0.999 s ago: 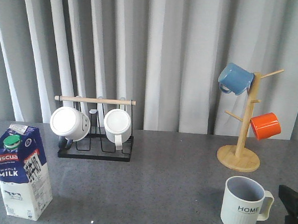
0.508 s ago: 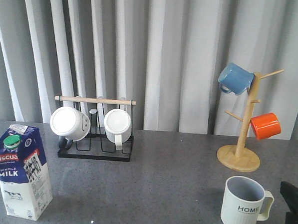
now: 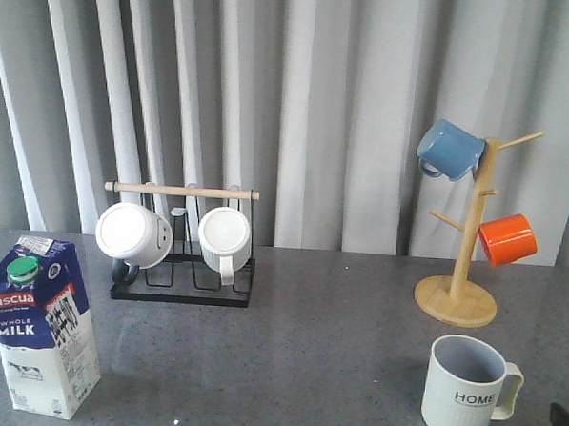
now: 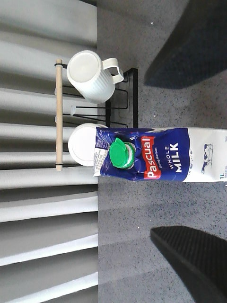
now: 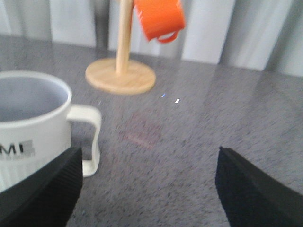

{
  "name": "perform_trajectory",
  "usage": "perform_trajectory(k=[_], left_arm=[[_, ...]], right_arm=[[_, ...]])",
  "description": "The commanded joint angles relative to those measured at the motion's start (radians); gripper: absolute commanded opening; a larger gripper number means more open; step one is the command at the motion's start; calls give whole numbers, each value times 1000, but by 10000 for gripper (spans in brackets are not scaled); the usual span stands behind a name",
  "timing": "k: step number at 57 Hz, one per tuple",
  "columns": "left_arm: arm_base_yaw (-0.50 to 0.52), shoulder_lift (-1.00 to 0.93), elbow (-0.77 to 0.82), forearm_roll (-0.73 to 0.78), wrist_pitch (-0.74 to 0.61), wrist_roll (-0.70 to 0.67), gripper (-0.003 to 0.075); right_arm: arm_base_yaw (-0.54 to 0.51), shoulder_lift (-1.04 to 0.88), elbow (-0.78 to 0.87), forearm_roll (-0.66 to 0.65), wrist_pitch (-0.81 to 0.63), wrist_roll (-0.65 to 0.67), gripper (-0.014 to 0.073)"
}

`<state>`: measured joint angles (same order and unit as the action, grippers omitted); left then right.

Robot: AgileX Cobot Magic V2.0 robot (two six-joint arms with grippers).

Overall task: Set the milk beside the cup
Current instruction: 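Lower the right gripper to the white HOME mug's handle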

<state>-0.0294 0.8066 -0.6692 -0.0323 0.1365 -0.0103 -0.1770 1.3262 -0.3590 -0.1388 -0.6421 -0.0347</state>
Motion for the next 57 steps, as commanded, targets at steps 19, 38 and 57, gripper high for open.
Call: perform_trajectory(k=[19,38,57], left_arm=[[-4,-3,-36,-9,-69,-10,576],[-4,-3,-36,-9,-69,-10,576],[-4,-3,-36,-9,-69,-10,576]], right_arm=[[-122,256,-51,-310,-482,164,557],[-139,365,-101,-319,-516,160,557],[-139,448,-168,-343,-499,160,557]])
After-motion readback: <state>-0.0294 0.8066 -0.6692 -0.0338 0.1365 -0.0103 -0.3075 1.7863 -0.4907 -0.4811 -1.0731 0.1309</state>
